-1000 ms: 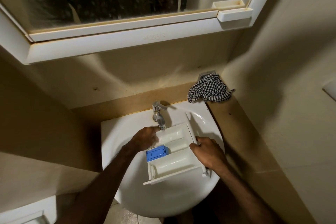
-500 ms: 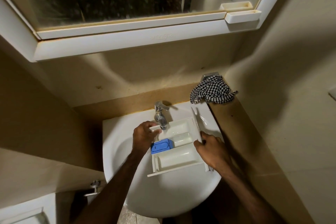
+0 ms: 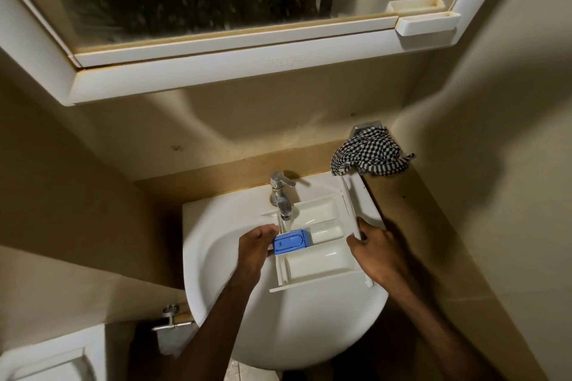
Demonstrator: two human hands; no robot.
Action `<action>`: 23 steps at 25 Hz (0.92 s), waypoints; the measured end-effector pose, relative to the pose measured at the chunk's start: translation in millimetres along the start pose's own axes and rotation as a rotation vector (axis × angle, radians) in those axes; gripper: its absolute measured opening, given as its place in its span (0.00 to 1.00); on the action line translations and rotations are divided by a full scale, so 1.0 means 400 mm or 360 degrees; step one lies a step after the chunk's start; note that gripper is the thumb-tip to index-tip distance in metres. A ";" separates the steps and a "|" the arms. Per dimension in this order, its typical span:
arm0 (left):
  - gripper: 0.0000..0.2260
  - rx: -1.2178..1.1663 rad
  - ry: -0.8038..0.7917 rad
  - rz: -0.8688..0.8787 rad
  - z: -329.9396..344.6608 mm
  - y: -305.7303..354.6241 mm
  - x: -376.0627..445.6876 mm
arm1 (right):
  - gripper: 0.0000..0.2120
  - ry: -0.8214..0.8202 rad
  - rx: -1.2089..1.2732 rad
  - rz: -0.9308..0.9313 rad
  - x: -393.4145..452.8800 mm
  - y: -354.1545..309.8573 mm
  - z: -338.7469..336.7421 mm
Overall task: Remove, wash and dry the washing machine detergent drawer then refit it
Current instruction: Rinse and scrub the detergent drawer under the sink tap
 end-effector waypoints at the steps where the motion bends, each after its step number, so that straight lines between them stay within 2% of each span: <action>1: 0.04 0.0032 -0.0004 -0.0026 0.006 -0.001 0.003 | 0.12 0.0004 -0.0012 0.0005 0.003 0.002 -0.005; 3: 0.06 0.0086 -0.0031 -0.0093 0.017 -0.010 0.013 | 0.12 0.0007 -0.0036 0.0034 0.006 0.009 -0.017; 7: 0.18 0.0344 -0.0112 -0.0146 0.048 -0.017 0.027 | 0.10 -0.0038 -0.0078 0.0050 0.010 0.020 -0.040; 10: 0.20 0.0510 -0.0117 -0.0046 0.062 -0.007 0.029 | 0.08 -0.0038 -0.0113 0.0056 0.008 0.027 -0.043; 13: 0.23 0.0596 -0.0121 0.0060 0.069 0.009 0.028 | 0.11 -0.0059 -0.0004 0.0105 0.005 0.036 -0.039; 17: 0.21 0.0573 -0.0314 0.0062 0.076 0.019 0.028 | 0.14 -0.0074 0.0000 0.0173 0.011 0.047 -0.057; 18: 0.21 0.0671 -0.0238 0.0102 0.066 0.027 0.028 | 0.14 -0.0073 0.0017 0.0192 0.013 0.049 -0.060; 21: 0.20 0.1111 0.0235 0.0356 0.023 0.066 0.014 | 0.16 -0.0095 0.0140 0.0270 0.013 0.049 -0.060; 23: 0.14 0.1086 0.0352 0.0471 0.013 0.084 0.003 | 0.16 -0.0132 0.0192 0.0324 0.014 0.043 -0.065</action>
Point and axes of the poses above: each hand's wrist, its own x-axis towards the middle knuckle, its own z-axis out of the palm, y = z × x, the point moved 7 cm from there along x, towards the middle knuckle, and after that the axes turned 4 degrees about -y, right-handed, at the moved point
